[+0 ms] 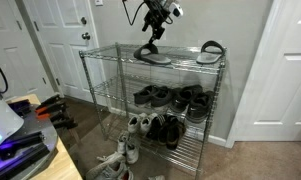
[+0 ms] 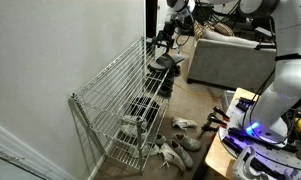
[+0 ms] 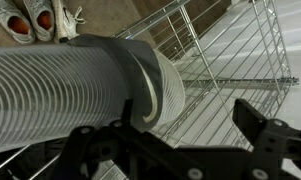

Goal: Move the house slipper to the right

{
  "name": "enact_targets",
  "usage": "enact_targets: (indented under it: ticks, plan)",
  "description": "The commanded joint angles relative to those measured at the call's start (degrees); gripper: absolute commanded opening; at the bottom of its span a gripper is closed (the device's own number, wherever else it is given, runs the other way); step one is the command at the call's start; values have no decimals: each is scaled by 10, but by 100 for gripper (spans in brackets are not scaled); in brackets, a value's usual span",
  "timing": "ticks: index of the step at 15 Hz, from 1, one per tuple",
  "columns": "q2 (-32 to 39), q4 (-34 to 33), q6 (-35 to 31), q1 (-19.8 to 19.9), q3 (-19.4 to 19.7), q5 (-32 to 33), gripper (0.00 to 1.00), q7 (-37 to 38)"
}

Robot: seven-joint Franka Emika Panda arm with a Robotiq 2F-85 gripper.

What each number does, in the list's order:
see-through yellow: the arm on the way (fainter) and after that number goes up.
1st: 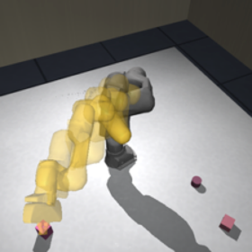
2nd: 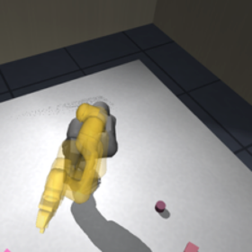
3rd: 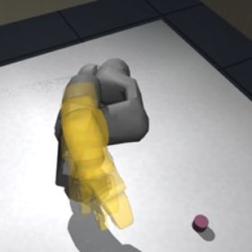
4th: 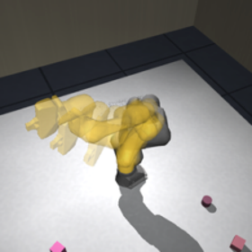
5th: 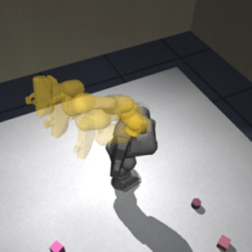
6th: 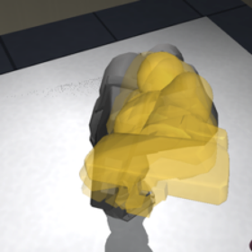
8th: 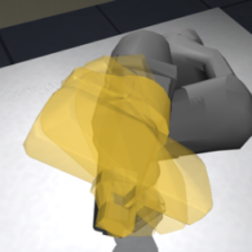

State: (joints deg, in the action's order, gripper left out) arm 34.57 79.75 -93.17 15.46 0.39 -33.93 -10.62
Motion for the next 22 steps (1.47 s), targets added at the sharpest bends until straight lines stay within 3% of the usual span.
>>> enact_targets:
  ticks: [1, 4, 10, 17, 19, 22]
  plan:
    - [-35, 48, -57, -14, 14, 32, 100, -6]
    - [-55, 81, -110, -18, 21, 67, 100, -6]
    - [-69, 114, -57, 1, 14, 33, 100, 8]
    - [-49, 122, -64, -6, 8, -18, 100, 5]
    - [-41, 118, -62, -14, 2, -28, 74, 5]
    - [-28, 105, -53, -19, -4, -40, 54, 9]
